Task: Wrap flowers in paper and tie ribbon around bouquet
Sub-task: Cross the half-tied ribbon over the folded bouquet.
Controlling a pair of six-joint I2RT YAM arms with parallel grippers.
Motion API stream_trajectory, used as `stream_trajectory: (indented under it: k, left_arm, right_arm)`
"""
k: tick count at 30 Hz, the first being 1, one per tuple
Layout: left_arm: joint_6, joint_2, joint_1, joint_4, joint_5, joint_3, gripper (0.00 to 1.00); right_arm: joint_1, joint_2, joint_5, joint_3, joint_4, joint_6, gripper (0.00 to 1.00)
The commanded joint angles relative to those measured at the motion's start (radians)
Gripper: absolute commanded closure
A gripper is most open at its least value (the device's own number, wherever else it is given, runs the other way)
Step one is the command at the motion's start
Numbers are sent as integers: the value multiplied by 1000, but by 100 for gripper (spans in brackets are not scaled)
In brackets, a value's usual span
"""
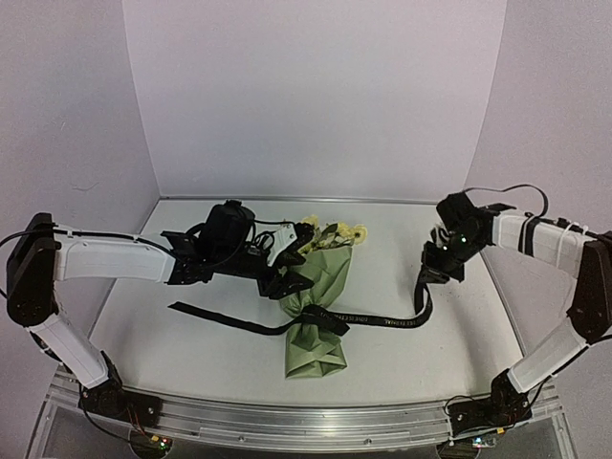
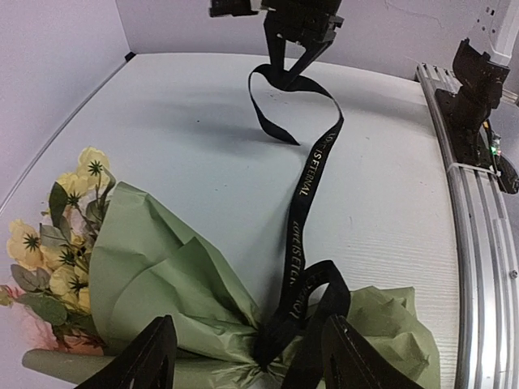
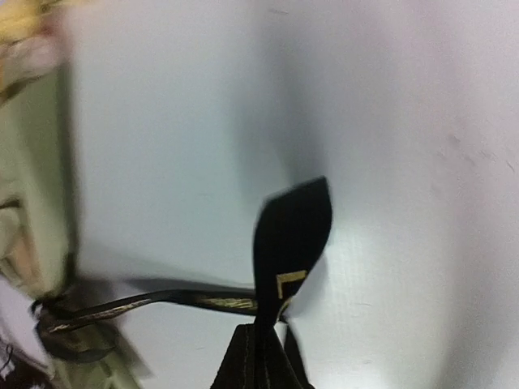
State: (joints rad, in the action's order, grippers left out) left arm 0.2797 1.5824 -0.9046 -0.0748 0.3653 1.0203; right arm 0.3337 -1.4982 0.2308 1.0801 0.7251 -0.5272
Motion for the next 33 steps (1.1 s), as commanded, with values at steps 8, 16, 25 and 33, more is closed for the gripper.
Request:
stream_trajectory:
  k: [8,16,25,33]
  left_arm:
    - [182,-60,76,-84,144,22,37]
    - [201,-65,76,-100,139,42,37]
    - [167,-43,76,-90,307,88,37]
    - [139,28,73,-86,367,154,38]
  right_arm:
    - [339,-181,491,558,160,288,100]
    - [417,-257,562,721,341,387,100]
    - [441,-277,553,758,398,433,100]
    - [447,-299,540,778,419,450,100]
